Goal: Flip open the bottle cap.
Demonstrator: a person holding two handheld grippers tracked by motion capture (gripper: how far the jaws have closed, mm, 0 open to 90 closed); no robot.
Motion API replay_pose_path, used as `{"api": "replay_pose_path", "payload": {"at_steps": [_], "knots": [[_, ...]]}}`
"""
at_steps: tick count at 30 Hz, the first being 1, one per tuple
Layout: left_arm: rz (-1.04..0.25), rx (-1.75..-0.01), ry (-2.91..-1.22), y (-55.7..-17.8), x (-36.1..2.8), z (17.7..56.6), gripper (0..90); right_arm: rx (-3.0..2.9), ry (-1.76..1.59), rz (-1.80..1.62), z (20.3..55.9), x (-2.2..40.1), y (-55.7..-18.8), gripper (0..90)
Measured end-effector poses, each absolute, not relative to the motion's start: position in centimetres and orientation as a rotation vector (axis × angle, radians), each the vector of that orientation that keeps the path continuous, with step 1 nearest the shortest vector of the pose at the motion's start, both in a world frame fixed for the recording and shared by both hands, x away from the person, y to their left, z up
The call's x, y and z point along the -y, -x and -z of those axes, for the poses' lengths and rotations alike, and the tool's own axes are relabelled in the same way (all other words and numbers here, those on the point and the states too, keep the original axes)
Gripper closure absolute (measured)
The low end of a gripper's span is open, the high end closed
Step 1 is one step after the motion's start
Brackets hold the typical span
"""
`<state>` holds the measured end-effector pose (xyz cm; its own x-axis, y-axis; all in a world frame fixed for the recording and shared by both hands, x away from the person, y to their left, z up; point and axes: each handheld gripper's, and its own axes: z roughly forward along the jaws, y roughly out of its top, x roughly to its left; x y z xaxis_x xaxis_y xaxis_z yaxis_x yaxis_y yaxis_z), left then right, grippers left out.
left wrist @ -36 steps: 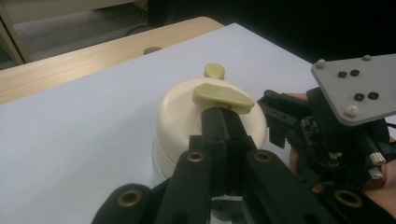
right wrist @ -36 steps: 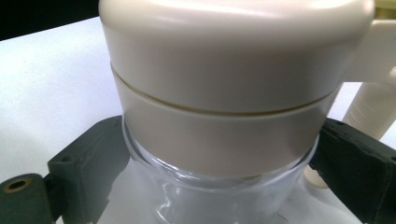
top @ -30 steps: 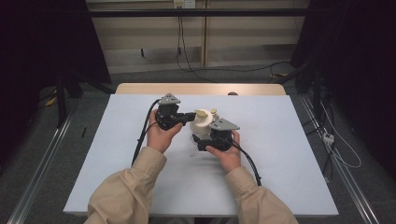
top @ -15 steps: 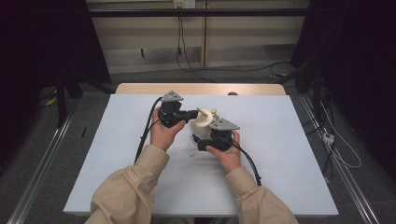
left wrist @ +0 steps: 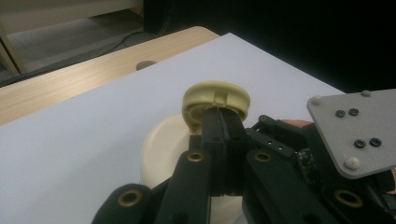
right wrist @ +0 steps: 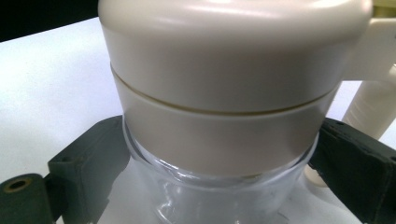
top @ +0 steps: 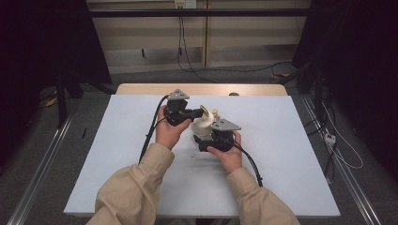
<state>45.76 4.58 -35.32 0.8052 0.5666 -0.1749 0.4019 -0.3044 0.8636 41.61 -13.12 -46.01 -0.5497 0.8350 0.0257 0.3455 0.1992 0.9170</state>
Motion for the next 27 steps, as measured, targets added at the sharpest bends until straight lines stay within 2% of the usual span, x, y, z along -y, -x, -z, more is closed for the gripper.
{"api": "replay_pose_path", "payload": {"at_steps": [22,26,27], "knots": [[-0.190,-0.717,-1.933,-46.3,-3.1,35.3,89.5,-1.989,-1.109,-1.361,45.8,13.6,-41.2,8.4],[-0.199,-0.722,-1.923,-46.0,-3.7,35.1,82.7,-1.986,-1.119,-1.380,45.8,13.7,-41.3,8.4],[-0.204,-0.727,-1.925,-45.9,-4.0,35.1,72.6,-1.987,-1.120,-1.381,45.7,13.7,-41.3,8.5]]}}
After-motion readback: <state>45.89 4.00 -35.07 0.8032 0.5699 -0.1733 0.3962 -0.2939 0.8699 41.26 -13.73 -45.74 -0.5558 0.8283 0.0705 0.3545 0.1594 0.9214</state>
